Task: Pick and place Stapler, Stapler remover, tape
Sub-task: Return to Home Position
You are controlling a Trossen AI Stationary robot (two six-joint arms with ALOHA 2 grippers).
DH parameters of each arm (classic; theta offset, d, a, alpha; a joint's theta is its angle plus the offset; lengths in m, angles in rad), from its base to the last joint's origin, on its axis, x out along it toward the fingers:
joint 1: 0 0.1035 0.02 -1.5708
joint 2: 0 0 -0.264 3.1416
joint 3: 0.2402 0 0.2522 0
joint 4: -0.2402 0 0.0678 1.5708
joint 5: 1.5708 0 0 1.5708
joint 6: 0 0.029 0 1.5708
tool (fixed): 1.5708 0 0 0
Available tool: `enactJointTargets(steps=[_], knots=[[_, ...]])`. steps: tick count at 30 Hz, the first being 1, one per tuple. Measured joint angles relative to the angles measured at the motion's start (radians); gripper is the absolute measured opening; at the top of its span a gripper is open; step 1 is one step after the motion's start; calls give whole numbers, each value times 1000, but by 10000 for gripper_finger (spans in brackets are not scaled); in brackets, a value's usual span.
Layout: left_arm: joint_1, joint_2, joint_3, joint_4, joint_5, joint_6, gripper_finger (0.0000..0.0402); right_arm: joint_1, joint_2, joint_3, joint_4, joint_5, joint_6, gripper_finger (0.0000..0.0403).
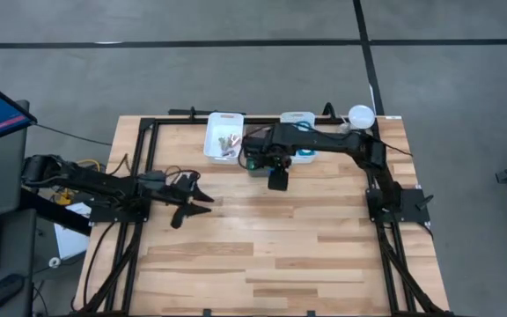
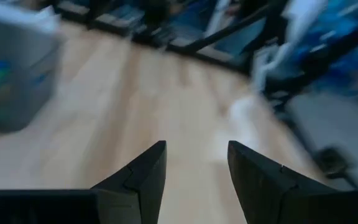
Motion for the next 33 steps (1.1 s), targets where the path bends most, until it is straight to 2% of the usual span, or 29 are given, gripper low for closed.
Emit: enactJointTargets(steps=[5,9,13,18,21,23,26,29,33], knots=[[0,-214,0,-2,180,-26,163,83,-96,2,21,62,7,205],[-5,-436,0,-25,281,-29,163,135,-211,2,58,153,89,206],[-6,-660,0,-136,288,-22,163,191,-344,2,34,237,190,203],[-6,-914,0,-337,269,30,163,284,-490,2,-39,294,292,204],[-5,-937,4,-397,230,57,163,356,-586,-55,-14,331,337,206],[-4,-917,8,-384,210,68,163,409,-653,-112,107,331,321,205],[-3,-923,7,-393,199,107,163,487,-772,-238,293,249,255,203],[-3,-929,8,-387,180,110,163,551,-910,-405,513,179,193,203],[-3,-919,7,-392,178,85,163,619,-1113,-695,836,157,101,205]])
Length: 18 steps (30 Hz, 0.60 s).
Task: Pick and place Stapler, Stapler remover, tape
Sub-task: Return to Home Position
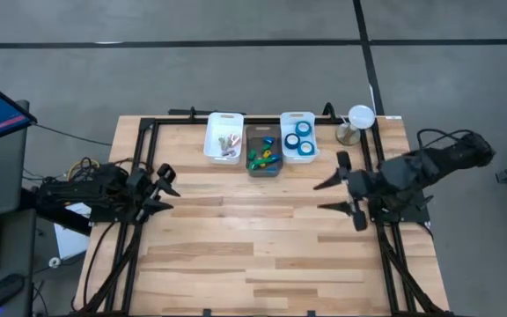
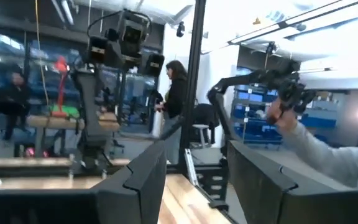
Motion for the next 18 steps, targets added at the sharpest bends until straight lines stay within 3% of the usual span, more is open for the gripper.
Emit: enactJointTargets(steps=[3,9,14,18], knots=[[0,11,-1,-3,32,-59,163,9,-153,-240,216,-6,-28,206],[0,15,-1,-2,53,-204,163,-84,-423,-669,605,-9,-31,206],[0,23,-1,1,53,-213,163,-179,-590,-915,801,-115,-31,205],[0,36,-1,8,53,-212,163,-238,-696,-1038,845,-225,-9,205]])
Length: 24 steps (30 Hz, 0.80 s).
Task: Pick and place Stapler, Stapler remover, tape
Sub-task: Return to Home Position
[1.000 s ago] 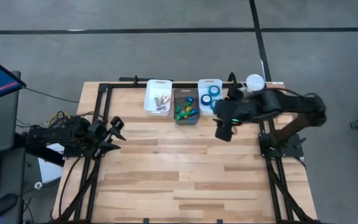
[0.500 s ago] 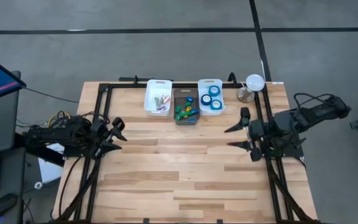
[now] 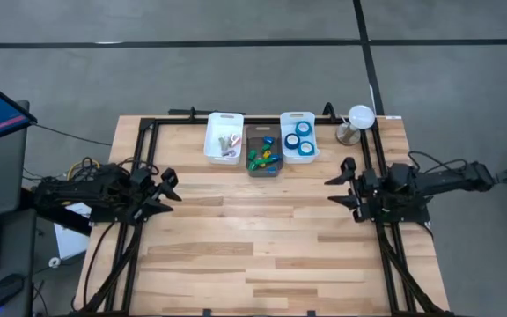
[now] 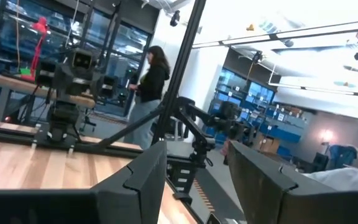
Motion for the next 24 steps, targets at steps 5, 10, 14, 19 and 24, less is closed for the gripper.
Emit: enactJointTargets(steps=[5,10,14,19,24], knots=[[0,16,0,0,0,0,163,-41,-89,-124,0,-45,38,208],[0,39,0,3,0,0,163,-57,-132,-182,-10,-42,97,212],[0,64,0,9,-1,0,163,-44,-131,-182,-1,-42,90,213],[-17,79,0,8,0,0,163,-23,-122,-183,-10,-41,109,212],[-27,70,0,9,-1,0,163,-19,-117,-183,-11,-41,142,212]])
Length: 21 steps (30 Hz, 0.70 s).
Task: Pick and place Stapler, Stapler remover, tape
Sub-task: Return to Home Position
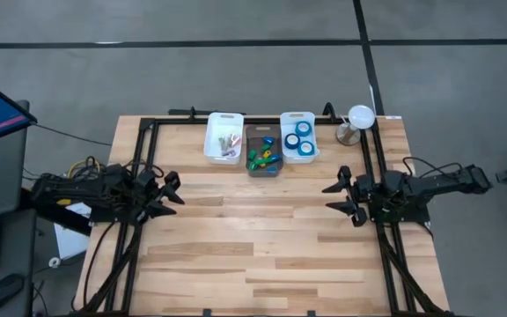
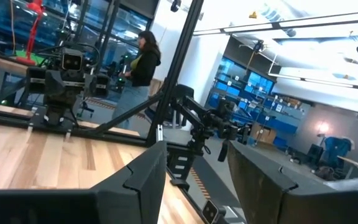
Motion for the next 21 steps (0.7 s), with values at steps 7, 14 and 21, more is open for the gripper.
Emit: enactJointTargets(steps=[7,14,21], knots=[[0,-1,0,1,0,0,163,0,0,0,0,0,2,212],[0,0,0,8,0,0,163,0,0,-1,0,0,2,212],[0,0,0,15,0,0,163,0,0,-1,0,0,3,212]])
